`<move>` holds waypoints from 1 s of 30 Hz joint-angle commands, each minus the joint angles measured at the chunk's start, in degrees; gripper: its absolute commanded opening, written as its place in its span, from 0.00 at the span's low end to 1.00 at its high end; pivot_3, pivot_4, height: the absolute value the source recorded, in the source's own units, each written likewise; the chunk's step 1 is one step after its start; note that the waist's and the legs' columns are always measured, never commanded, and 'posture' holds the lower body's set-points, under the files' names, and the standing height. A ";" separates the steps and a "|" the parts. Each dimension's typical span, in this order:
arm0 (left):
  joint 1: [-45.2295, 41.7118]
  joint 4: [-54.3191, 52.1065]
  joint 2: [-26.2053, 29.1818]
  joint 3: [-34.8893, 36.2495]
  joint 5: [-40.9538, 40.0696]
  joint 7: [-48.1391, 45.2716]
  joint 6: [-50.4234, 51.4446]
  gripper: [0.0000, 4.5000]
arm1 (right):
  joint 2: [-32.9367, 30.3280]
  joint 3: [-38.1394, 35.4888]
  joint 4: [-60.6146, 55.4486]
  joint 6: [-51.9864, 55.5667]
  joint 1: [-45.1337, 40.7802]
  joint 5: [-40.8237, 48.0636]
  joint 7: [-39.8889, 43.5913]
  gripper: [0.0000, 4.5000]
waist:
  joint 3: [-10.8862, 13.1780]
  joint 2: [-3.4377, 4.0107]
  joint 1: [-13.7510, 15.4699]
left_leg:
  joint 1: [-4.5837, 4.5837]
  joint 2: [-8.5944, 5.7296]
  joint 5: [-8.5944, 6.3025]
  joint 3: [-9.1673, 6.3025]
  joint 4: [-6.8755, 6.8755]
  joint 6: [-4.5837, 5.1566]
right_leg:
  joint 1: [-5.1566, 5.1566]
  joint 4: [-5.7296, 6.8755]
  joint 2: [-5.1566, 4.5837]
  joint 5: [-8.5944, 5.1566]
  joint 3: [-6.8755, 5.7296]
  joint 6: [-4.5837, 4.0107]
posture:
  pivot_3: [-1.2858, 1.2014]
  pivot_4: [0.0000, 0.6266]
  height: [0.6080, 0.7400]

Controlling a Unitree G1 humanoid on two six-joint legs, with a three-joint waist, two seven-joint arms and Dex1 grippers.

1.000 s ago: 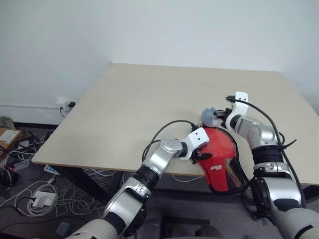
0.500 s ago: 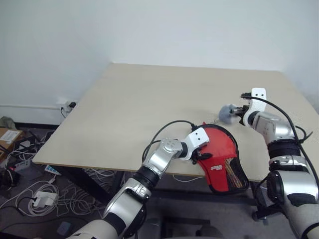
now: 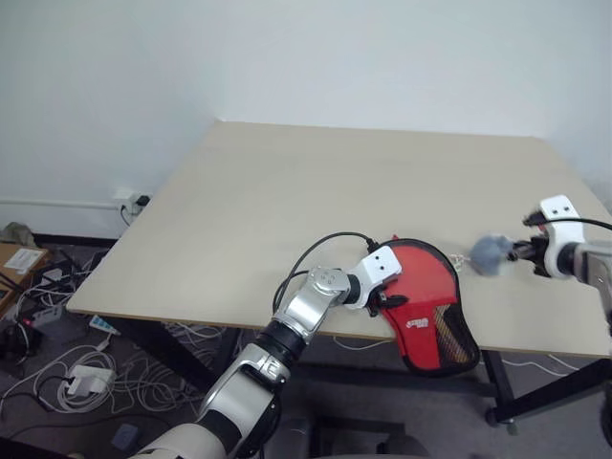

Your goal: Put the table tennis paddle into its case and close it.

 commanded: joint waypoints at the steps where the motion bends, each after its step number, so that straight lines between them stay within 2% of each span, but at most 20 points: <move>1: 0.60 1.98 0.43 -1.30 0.78 -0.03 1.25 0.55 | -5.45 -3.76 -6.78 0.09 5.11 1.68 4.62 0.01 | 0.00 0.00 -0.10 | 0.00 -0.02 0.00 0.01 0.02 0.02 | 0.01 -0.01 -0.04 0.00 -0.01 0.01 | 0.52 0.00 0.81; 8: 0.33 2.68 -0.54 -1.40 0.61 -0.17 0.98 0.55 | -12.05 -10.59 -20.82 -3.01 24.29 5.46 13.94 0.01 | 0.01 -0.02 0.32 | 0.02 -0.16 -0.08 -0.02 0.11 0.21 | 0.15 -0.05 -0.25 -0.09 -0.13 0.15 | 0.52 0.00 0.81; 17: -0.70 4.57 -1.54 -1.01 0.45 -0.24 0.10 0.55 | -14.94 -17.98 -28.05 -9.44 43.23 4.03 19.73 0.01 | 0.06 -0.09 1.54 | 0.12 -0.20 -0.28 -0.27 0.32 0.47 | 0.72 -0.82 -0.28 -0.19 -0.33 0.36 | 0.52 0.00 0.81; 22: -0.25 4.91 -2.07 -1.32 0.52 -0.14 -0.33 0.55 | -13.59 -19.19 -29.03 -8.80 44.56 5.75 18.66 0.01 | 0.08 -0.14 1.69 | 0.13 -0.28 -0.32 -0.25 0.39 0.52 | 0.75 -0.85 -0.42 -0.18 -0.30 0.38 | 0.52 0.00 0.81; 25: 0.01 4.58 -2.02 -1.50 0.55 -0.41 -0.36 0.55 | -13.59 -20.67 -32.26 -9.59 47.69 6.39 20.49 0.16 | 0.09 -0.16 1.92 | 0.11 -0.31 -0.35 -0.31 0.39 0.54 | 0.76 -0.90 -0.45 -0.18 -0.30 0.38 | 0.52 0.00 0.81; 30: -0.22 5.45 -1.90 -1.57 0.76 -0.48 -1.06 0.55 | -13.77 -23.52 -34.24 -9.91 51.25 6.40 22.47 0.53 | 0.08 -0.15 1.83 | 0.11 -0.31 -0.38 -0.29 0.41 0.52 | 0.78 -0.91 -0.45 -0.18 -0.27 0.38 | 0.52 0.00 0.81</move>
